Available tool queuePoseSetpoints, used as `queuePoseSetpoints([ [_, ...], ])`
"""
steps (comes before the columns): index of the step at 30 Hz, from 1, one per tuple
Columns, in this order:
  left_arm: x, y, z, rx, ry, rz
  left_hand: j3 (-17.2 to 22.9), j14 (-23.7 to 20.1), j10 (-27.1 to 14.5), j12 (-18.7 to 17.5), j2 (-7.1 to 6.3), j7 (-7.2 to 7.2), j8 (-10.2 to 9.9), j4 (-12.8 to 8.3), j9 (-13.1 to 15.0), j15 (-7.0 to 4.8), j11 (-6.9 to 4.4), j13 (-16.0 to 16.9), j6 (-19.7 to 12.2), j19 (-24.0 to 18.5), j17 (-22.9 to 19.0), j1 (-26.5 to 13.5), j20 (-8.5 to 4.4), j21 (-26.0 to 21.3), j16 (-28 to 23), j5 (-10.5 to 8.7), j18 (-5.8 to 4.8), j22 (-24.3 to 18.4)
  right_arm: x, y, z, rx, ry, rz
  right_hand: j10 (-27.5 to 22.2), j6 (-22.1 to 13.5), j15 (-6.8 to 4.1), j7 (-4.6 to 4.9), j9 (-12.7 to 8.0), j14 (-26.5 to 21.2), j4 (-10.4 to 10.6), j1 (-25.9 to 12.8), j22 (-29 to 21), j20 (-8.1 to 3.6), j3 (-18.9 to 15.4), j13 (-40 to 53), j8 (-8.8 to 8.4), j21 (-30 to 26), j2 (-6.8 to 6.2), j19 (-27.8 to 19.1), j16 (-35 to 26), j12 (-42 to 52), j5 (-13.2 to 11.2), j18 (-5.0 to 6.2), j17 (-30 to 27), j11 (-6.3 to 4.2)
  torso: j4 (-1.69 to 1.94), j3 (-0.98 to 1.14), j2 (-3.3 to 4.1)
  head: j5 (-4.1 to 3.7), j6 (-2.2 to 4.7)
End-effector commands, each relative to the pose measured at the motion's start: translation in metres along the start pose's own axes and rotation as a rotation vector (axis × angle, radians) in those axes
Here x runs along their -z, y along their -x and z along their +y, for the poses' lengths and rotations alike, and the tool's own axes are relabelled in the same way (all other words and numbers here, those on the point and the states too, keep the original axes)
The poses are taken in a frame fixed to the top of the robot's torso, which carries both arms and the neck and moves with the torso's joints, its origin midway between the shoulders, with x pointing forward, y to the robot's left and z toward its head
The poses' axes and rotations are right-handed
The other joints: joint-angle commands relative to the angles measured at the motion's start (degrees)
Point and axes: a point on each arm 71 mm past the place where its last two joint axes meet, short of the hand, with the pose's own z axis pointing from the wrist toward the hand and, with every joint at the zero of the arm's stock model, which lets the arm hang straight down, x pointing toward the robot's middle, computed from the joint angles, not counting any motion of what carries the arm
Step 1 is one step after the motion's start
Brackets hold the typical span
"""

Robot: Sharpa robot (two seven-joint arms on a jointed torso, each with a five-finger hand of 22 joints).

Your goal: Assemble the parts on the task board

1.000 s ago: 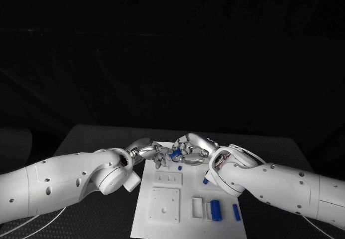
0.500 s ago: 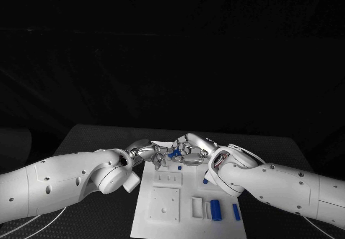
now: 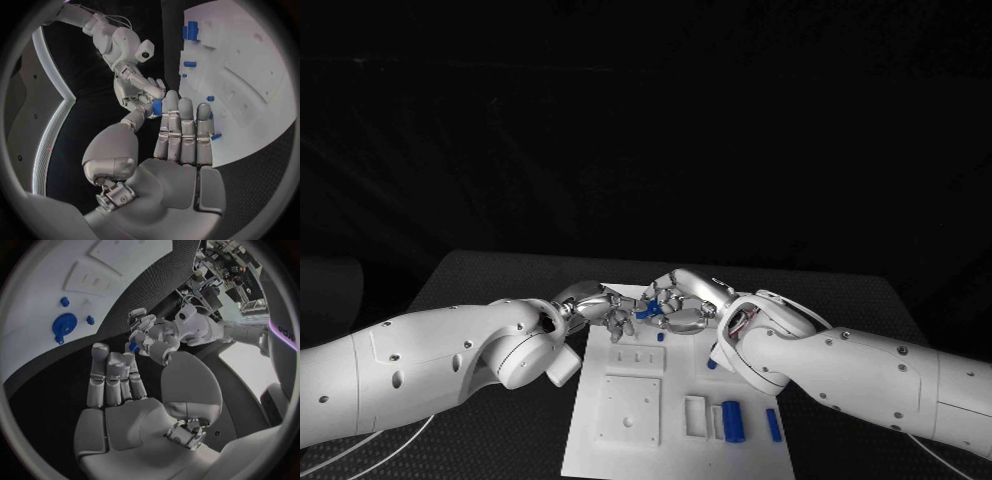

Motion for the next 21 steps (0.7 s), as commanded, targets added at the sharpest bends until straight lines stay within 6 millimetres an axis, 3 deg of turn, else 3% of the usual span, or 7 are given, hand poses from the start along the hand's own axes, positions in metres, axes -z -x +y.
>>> queuePoseSetpoints([
  [1,-0.0006,-0.0035,-0.0009,0.007,-0.008,0.025,0.90,0.31,0.69,0.33,1.62,-0.52,0.25,-1.55,0.32,0.11,-0.25,0.17,0.93,-0.27,0.03,2.34,-4.09,0.07,0.26,1.21,0.22,1.22,-0.0008,-0.0012,0.0039,0.008,0.029,0.018,0.55,2.19,-0.38,0.46,1.50,-0.05,0.01,-0.19,1.04,-0.23,0.23,-0.05,0.94,0.26,0.50,0.11,0.32,-0.01,0.13,0.72,0.09,-0.02,0.00,0.00,0.02,-0.01,-0.06],
  [6,-0.0005,-0.0034,-0.0013,0.008,-0.015,0.027,0.43,0.44,1.68,0.39,3.32,-0.84,0.51,-2.84,0.59,0.18,-0.48,0.31,1.84,-0.26,0.13,3.15,-3.99,0.31,0.59,1.53,-0.07,1.20,-0.0008,-0.0018,0.0034,0.009,0.029,0.027,0.55,2.16,-0.38,0.46,1.52,-0.06,-0.02,-0.22,1.03,-0.23,0.23,-0.05,0.93,0.26,0.53,0.10,0.30,-0.04,0.13,0.72,0.08,-0.02,-0.01,0.00,0.00,-0.04,-0.13],
  [10,-0.0006,-0.0038,-0.0019,0.008,-0.022,0.027,0.18,0.56,2.15,0.47,3.89,-1.00,0.63,-3.17,0.73,0.10,-0.64,0.44,2.28,-0.23,0.24,3.23,-4.04,0.39,0.86,1.56,-0.12,1.18,-0.0011,-0.0026,0.0035,0.008,0.028,0.033,0.54,2.14,-0.38,0.46,1.54,-0.07,-0.05,-0.25,1.03,-0.24,0.23,-0.06,0.93,0.25,0.56,0.08,0.29,-0.06,0.13,0.72,0.08,-0.02,-0.01,0.00,0.00,-0.05,-0.13],
  [19,-0.0006,-0.0050,-0.0023,0.009,-0.023,0.033,-0.54,0.98,3.29,1.18,4.04,-1.57,1.19,-3.56,1.25,-0.27,-1.15,1.07,3.58,0.11,0.75,3.00,-4.34,0.86,1.95,1.42,-0.17,1.23,-0.0014,-0.0033,0.0017,0.012,0.021,0.035,0.53,2.09,-0.37,0.47,1.57,-0.08,-0.11,-0.31,1.02,-0.24,0.24,-0.06,0.94,0.24,0.65,0.06,0.27,-0.10,0.13,0.72,0.08,-0.01,-0.01,0.00,0.00,-0.17,-0.16],
  [21,-0.0007,-0.0052,-0.0025,0.008,-0.023,0.032,-0.67,1.28,3.75,1.69,3.89,-1.85,1.55,-3.46,1.54,-0.56,-1.44,1.48,4.14,0.47,1.08,3.11,-4.60,1.25,2.68,0.66,-0.12,1.26,-0.0012,-0.0033,0.0017,0.013,0.020,0.033,0.53,2.09,-0.37,0.47,1.58,-0.08,-0.12,-0.32,1.02,-0.24,0.24,-0.06,0.94,0.24,0.66,0.06,0.26,-0.11,0.13,0.72,0.08,-0.01,0.01,0.02,0.00,-0.15,-0.24],
])
